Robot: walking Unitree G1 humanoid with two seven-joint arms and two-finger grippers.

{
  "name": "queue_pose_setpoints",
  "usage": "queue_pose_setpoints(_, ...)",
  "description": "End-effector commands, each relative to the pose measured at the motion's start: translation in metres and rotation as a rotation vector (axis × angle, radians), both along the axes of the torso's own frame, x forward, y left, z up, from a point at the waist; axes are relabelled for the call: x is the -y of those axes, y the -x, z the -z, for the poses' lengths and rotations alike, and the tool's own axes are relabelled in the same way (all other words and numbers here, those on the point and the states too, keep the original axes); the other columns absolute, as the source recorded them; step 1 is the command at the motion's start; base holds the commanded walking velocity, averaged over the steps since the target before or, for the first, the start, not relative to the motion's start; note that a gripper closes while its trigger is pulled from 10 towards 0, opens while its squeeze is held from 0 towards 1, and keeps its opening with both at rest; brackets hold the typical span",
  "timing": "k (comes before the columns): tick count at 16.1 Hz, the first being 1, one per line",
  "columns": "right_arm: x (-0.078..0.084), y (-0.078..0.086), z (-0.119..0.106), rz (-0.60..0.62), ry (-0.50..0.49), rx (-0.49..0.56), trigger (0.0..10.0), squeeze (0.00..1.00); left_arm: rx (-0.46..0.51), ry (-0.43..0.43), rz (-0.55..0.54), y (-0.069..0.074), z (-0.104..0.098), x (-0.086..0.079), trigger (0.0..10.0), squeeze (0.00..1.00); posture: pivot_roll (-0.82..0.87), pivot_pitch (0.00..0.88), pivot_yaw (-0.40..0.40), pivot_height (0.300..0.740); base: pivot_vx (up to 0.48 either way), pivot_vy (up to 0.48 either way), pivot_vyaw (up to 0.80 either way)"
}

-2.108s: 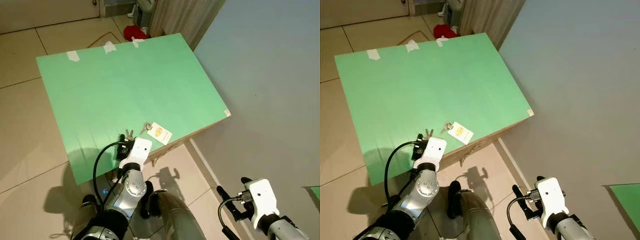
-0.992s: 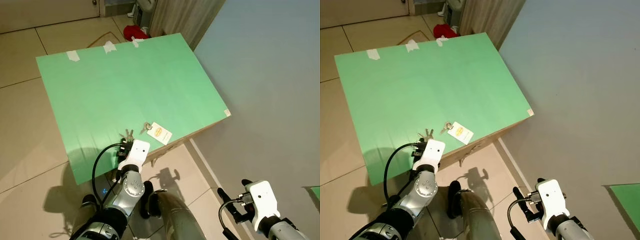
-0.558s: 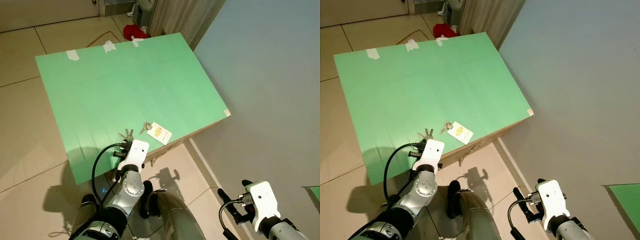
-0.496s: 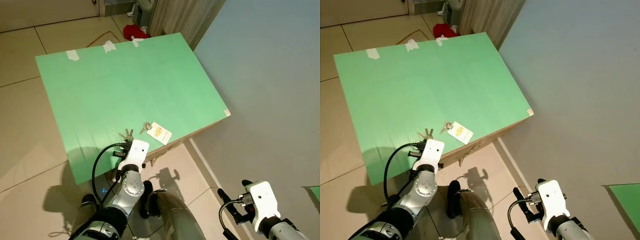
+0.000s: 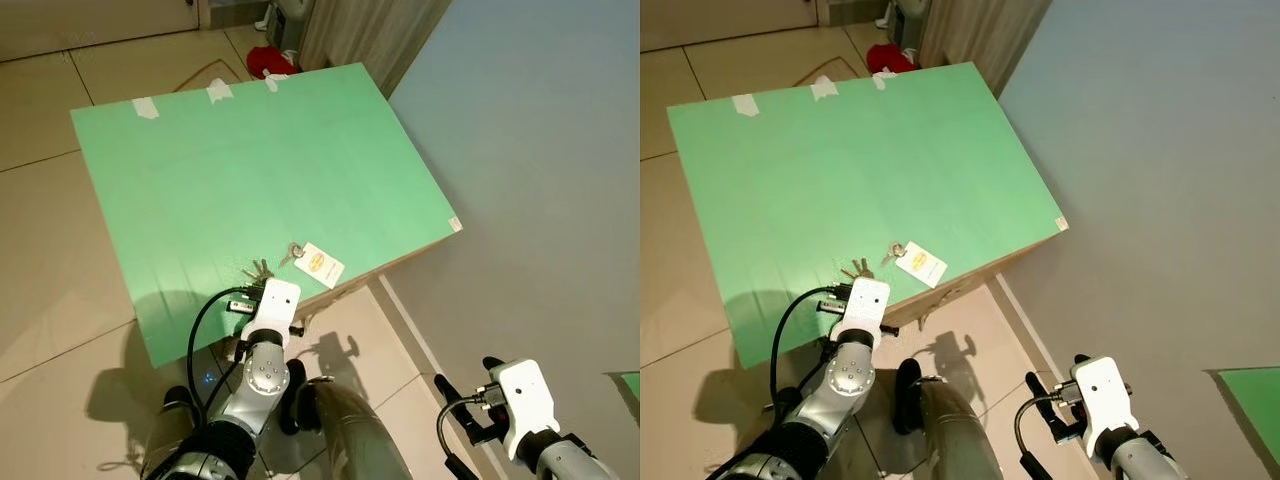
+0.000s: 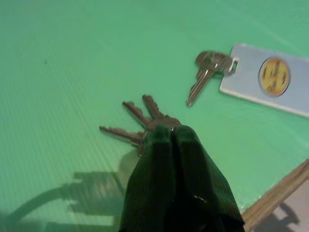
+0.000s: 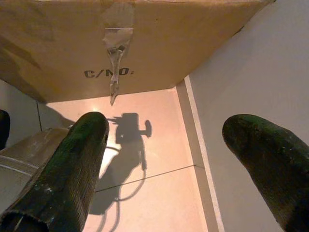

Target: Hang keys on a hook

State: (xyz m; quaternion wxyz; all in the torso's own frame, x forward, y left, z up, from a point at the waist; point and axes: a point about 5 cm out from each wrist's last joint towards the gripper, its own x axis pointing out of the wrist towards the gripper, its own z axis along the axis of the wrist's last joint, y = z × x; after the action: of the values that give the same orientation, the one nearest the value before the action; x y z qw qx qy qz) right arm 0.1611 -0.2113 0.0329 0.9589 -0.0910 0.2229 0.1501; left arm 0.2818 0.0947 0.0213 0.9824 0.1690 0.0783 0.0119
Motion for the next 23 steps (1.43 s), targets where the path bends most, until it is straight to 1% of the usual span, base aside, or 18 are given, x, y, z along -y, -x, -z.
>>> queue_pose_setpoints(1,0.005,0.005,0.008,0.008,0.021,-0.041,10.0,0.00,-0.007,0.024,0.042,0.005,-0.002,0.005,0.0,0.00,-0.19,0.353,-0.297,0.740,0.000,0.000,0.00)
queue_pose_setpoints(3,0.000,-0.003,0.011,0.010,0.011,-0.031,10.0,0.00,0.047,0.033,0.059,0.002,-0.017,-0.001,0.0,0.00,-0.16,0.333,-0.278,0.740,0.000,0.000,0.00)
queue_pose_setpoints(4,-0.009,-0.016,0.014,0.020,-0.012,-0.004,10.0,0.00,0.107,0.039,0.080,0.000,-0.039,-0.010,0.0,0.00,-0.11,0.293,-0.237,0.740,0.000,0.000,0.00)
queue_pose_setpoints(5,-0.011,-0.020,0.014,0.022,-0.019,0.003,10.0,0.00,0.119,0.037,0.084,0.000,-0.044,-0.012,0.0,0.00,-0.11,0.293,-0.237,0.740,0.000,0.000,0.00)
queue_pose_setpoints(7,-0.028,-0.042,0.017,0.031,-0.055,0.048,10.0,0.00,0.165,0.042,0.121,0.000,-0.068,-0.023,0.0,0.00,-0.04,0.211,-0.174,0.740,0.000,0.000,0.00)
queue_pose_setpoints(9,-0.041,-0.064,0.008,0.050,-0.091,0.117,10.0,0.00,0.189,0.083,0.160,-0.001,-0.082,-0.031,0.0,0.00,-0.01,0.150,-0.128,0.740,0.000,0.000,0.00)
queue_pose_setpoints(10,-0.046,-0.081,-0.002,0.085,-0.111,0.181,10.0,0.00,0.180,0.098,0.169,-0.003,-0.088,-0.040,2.4,0.00,-0.01,0.110,-0.082,0.740,0.000,0.000,0.00)
queue_pose_setpoints(11,-0.047,-0.086,-0.008,0.102,-0.121,0.211,10.0,0.00,0.167,0.101,0.163,-0.004,-0.089,-0.045,10.0,0.00,-0.01,0.095,-0.066,0.740,0.000,0.000,0.00)
queue_pose_setpoints(12,-0.045,-0.099,-0.024,0.161,-0.150,0.296,10.0,0.00,0.156,0.134,0.166,-0.004,-0.093,-0.055,10.0,0.00,-0.01,0.072,-0.042,0.740,0.000,0.000,0.00)
queue_pose_setpoints(13,-0.045,-0.102,-0.029,0.189,-0.159,0.327,10.0,0.00,0.151,0.122,0.177,-0.002,-0.092,-0.061,10.0,0.00,-0.02,0.062,-0.031,0.740,0.000,0.000,0.00)
queue_pose_setpoints(14,-0.044,-0.102,-0.032,0.215,-0.166,0.347,10.0,0.00,0.129,0.125,0.172,0.001,-0.086,-0.066,10.0,0.00,-0.03,0.052,-0.012,0.740,0.000,0.000,0.00)
queue_pose_setpoints(16,-0.042,-0.099,-0.035,0.259,-0.182,0.376,10.0,0.00,0.044,0.158,0.195,0.013,-0.065,-0.060,10.0,0.00,-0.05,0.039,-0.014,0.740,0.000,0.000,0.00)
queue_pose_setpoints(17,-0.040,-0.095,-0.032,0.301,-0.205,0.367,10.0,0.00,0.011,0.170,0.298,0.024,-0.053,-0.042,10.0,0.00,-0.06,0.028,-0.008,0.740,0.000,0.000,0.00)
queue_pose_setpoints(18,-0.038,-0.090,-0.030,0.325,-0.217,0.364,10.0,0.00,-0.009,0.158,0.333,0.031,-0.045,-0.036,10.0,0.00,-0.06,0.025,-0.007,0.740,0.000,0.000,0.00)
queue_pose_setpoints(19,-0.034,-0.078,-0.029,0.344,-0.240,0.365,10.0,0.00,-0.019,0.165,0.335,0.040,-0.040,-0.046,10.0,0.00,-0.08,0.016,-0.011,0.740,0.000,0.000,0.00)
queue_pose_setpoints(21,-0.025,-0.054,-0.023,0.374,-0.260,0.334,10.0,0.00,-0.045,0.210,0.298,0.053,-0.035,-0.064,10.0,0.00,-0.09,0.015,-0.011,0.740,0.000,0.000,0.00)
queue_pose_setpoints(22,-0.029,-0.043,-0.018,0.336,-0.241,0.312,10.0,0.00,-0.057,0.205,0.300,0.054,-0.030,-0.066,10.0,0.00,-0.10,0.018,-0.005,0.740,0.000,0.000,0.00)
queue_pose_setpoints(23,-0.034,-0.047,-0.018,0.320,-0.236,0.317,10.0,0.00,-0.052,0.220,0.311,0.047,-0.029,-0.061,10.0,0.00,-0.10,0.019,-0.001,0.740,0.000,0.000,0.00)
